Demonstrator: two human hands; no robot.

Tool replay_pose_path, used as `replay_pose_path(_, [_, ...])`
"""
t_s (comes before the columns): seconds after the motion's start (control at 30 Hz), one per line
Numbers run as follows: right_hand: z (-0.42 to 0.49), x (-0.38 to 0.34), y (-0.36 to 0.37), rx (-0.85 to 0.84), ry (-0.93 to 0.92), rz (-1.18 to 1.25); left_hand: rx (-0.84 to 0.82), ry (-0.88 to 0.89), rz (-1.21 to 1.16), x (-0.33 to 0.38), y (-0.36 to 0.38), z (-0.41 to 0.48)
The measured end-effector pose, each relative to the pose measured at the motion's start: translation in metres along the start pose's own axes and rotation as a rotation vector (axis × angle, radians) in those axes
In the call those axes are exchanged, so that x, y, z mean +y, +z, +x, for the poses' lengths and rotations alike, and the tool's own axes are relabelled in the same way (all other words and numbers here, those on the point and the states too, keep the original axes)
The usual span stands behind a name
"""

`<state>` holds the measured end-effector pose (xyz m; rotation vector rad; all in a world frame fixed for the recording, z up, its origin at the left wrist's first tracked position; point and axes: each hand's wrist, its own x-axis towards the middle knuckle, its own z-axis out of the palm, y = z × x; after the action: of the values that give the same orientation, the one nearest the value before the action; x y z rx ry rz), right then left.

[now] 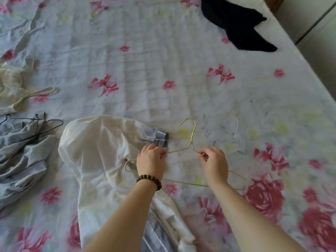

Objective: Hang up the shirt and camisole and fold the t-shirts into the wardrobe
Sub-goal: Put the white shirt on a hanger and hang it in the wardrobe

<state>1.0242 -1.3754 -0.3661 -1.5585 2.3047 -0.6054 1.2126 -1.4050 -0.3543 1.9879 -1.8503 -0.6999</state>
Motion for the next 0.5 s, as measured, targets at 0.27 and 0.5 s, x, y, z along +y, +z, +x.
replay_pose_path(0.27, [0.019,0.099,-0.019,0.047,0.131,-0.071,-0.121,0.081,-0.021,0.060,0.098,0.008])
replay_pose_path(0.5, [0.017,0.140,0.000,0.075,0.166,-0.098,-0.136,0.147,0.032,0.061,0.139,0.012])
